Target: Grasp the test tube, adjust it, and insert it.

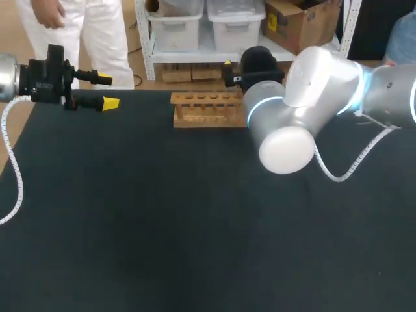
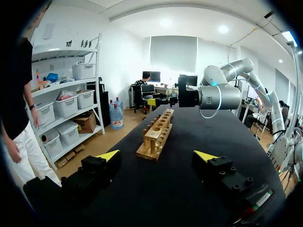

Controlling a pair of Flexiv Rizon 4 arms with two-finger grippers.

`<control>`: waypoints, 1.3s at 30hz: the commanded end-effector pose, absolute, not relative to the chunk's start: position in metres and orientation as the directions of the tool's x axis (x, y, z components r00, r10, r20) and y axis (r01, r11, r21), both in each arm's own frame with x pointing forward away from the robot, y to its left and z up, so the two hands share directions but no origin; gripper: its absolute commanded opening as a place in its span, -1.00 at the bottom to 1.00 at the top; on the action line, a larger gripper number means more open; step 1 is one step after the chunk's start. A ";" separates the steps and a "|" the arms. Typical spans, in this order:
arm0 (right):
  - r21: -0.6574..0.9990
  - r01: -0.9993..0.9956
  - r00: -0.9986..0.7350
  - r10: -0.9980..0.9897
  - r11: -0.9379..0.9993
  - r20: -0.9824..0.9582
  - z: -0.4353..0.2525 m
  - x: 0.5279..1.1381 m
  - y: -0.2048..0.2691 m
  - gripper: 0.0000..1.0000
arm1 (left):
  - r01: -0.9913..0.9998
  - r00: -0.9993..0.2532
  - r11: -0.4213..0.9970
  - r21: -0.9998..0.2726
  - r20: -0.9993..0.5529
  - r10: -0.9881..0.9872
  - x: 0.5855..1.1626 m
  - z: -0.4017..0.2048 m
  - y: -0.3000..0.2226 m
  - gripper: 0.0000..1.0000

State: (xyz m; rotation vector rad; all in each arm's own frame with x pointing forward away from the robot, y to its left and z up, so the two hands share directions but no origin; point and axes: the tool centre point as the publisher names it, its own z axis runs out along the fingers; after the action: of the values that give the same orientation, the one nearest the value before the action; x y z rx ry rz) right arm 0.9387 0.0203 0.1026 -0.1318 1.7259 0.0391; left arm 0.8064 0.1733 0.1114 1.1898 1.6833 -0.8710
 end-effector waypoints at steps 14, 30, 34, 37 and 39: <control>-0.037 -0.120 -0.137 -0.054 0.992 -0.989 0.113 0.927 0.019 1.00 | 0.953 -0.156 0.297 -0.052 -0.928 0.339 0.806 0.110 0.174 1.00; 0.016 -0.109 -0.178 -0.003 0.994 -0.984 0.128 0.876 0.028 1.00 | 0.953 -0.156 0.297 -0.052 -0.928 0.339 0.806 0.110 0.174 1.00; 0.031 -0.116 -0.188 0.008 0.993 -0.982 0.130 0.867 0.035 1.00 | 0.953 -0.156 0.297 -0.052 -0.928 0.339 0.806 0.110 0.174 1.00; 0.039 -0.123 -0.193 0.014 0.992 -0.981 0.132 0.860 0.039 1.00 | 0.953 -0.156 0.297 -0.052 -0.928 0.339 0.806 0.110 0.174 1.00; 0.045 -0.130 -0.199 0.019 0.991 -0.980 0.134 0.853 0.042 1.00 | 0.953 -0.156 0.297 -0.052 -0.928 0.339 0.806 0.110 0.174 1.00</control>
State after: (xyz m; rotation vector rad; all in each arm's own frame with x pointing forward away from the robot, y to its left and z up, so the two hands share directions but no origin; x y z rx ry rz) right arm 0.8654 0.0442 0.1290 -0.0837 1.7665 0.1327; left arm 0.8064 0.1733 0.1114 1.1898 1.6833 -0.8710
